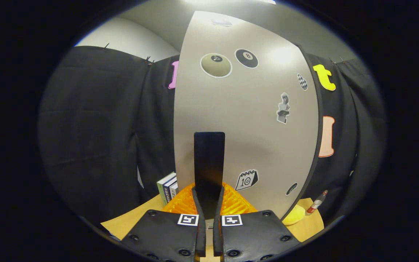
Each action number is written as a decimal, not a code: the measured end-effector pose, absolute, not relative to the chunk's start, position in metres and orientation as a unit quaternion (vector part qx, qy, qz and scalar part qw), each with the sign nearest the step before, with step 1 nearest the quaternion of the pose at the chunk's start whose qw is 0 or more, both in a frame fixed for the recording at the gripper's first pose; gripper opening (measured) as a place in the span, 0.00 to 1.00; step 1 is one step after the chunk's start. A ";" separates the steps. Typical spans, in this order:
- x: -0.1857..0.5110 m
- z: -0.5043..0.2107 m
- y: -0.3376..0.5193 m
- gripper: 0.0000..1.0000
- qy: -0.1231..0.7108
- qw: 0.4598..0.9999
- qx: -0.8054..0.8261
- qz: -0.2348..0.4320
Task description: Open the shoe cabinet door, grab the shoes and put them into the shoe cabinet, then close the shoe cabinet door.
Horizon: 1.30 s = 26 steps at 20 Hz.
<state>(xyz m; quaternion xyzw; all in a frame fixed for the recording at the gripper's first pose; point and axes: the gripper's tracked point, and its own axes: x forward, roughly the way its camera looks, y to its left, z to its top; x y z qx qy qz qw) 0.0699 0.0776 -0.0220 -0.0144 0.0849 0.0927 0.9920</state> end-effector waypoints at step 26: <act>-0.060 -0.005 -0.088 0.08 0.097 0.995 -0.021 0.019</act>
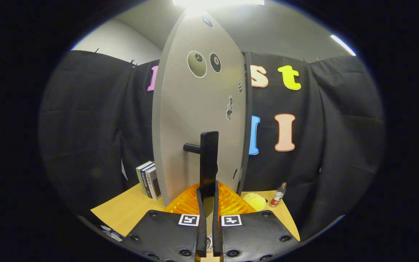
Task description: Open the shoe cabinet door, grab the shoes and put them into the shoe cabinet, then close the shoe cabinet door.
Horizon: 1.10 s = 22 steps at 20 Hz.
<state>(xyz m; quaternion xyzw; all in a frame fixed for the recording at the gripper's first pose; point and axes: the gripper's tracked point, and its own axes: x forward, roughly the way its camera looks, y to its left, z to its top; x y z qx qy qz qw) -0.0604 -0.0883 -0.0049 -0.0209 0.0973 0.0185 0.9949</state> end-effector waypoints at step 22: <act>-0.086 -0.004 -0.210 0.11 0.072 0.997 -0.022 -0.022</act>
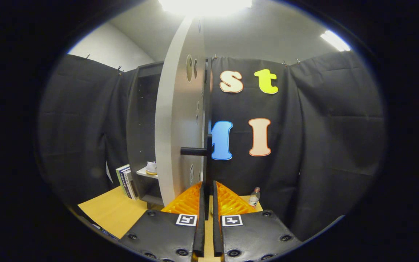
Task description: Open the shoe cabinet door, grab the shoes and put them into the shoe cabinet, then close the shoe cabinet door.
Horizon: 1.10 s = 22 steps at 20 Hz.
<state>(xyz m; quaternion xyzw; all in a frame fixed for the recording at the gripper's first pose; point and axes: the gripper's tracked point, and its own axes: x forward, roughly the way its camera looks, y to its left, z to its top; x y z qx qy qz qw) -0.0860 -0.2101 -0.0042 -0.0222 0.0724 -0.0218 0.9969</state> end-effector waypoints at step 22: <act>-0.164 -0.026 -0.057 0.99 0.103 0.994 0.016 0.025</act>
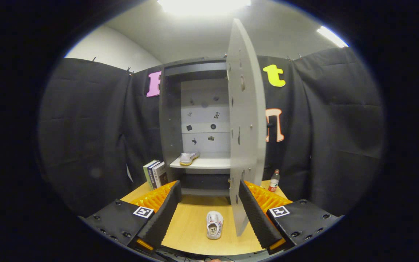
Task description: Open the shoe cabinet door, grab the shoes and put them into the shoe cabinet, then close the shoe cabinet door.
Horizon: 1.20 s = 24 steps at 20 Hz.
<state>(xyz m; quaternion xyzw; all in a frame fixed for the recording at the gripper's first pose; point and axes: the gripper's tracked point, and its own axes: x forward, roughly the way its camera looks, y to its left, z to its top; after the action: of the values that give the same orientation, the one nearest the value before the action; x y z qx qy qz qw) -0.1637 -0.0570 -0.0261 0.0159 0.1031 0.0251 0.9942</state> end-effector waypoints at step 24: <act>-0.042 -0.355 0.014 0.99 0.457 0.887 0.022 0.064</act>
<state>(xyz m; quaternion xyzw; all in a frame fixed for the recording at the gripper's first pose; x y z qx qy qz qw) -0.0424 0.0135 -0.3548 0.0222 0.4575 0.0640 0.8866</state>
